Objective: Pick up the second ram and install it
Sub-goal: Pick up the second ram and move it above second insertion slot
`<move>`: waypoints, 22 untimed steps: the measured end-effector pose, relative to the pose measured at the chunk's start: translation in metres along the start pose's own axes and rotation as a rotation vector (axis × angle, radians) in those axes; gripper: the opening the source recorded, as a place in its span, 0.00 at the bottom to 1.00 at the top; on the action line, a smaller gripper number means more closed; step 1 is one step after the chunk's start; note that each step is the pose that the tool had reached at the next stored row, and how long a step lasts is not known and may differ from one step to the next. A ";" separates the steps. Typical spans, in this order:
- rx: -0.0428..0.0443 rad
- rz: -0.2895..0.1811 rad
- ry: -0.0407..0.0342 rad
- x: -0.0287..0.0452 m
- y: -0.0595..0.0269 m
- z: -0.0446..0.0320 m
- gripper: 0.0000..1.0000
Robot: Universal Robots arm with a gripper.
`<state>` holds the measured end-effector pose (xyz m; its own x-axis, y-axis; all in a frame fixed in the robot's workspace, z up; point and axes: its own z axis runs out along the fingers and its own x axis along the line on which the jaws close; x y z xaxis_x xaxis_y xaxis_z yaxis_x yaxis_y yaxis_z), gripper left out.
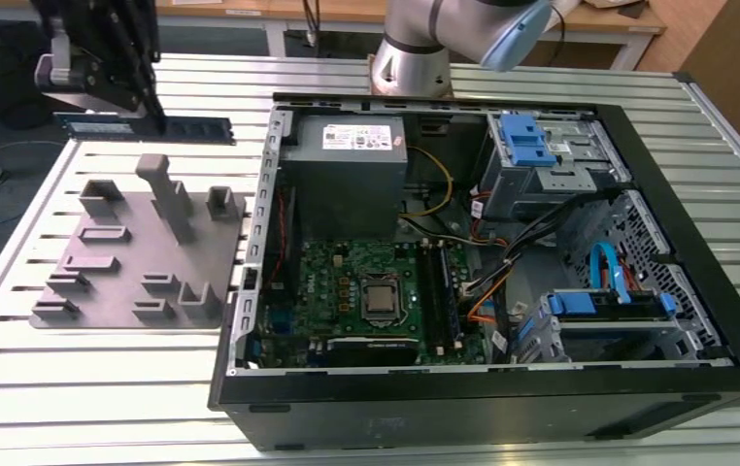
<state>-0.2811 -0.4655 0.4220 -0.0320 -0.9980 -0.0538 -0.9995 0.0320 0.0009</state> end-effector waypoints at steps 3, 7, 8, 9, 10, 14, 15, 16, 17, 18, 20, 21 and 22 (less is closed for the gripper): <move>-0.0001 0.000 0.0001 -0.0003 -0.0083 0.0000 0.14; -0.0001 0.000 0.0001 -0.0006 -0.0175 0.0001 0.14; -0.0001 0.000 0.0001 -0.0006 -0.0192 0.0001 0.14; -0.0002 0.000 0.0001 -0.0006 -0.0208 0.0001 0.14; -0.0002 0.000 0.0001 -0.0007 -0.0225 0.0002 0.14; -0.0016 0.000 0.0002 -0.0009 -0.0286 0.0005 0.14; -0.0018 0.000 0.0001 -0.0009 -0.0294 0.0006 0.14; -0.0017 0.000 0.0000 -0.0009 -0.0298 0.0008 0.14; -0.0019 0.000 0.0001 -0.0009 -0.0306 0.0009 0.14; -0.0021 0.000 0.0001 -0.0009 -0.0315 0.0011 0.14; -0.0023 0.000 0.0000 -0.0010 -0.0329 0.0015 0.14; -0.0029 0.000 0.0002 -0.0010 -0.0337 0.0015 0.14; -0.0035 0.000 0.0002 -0.0010 -0.0347 0.0016 0.14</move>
<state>-0.2464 -0.4655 0.4204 -0.0322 -0.9980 -0.0536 -0.9995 0.0320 0.0044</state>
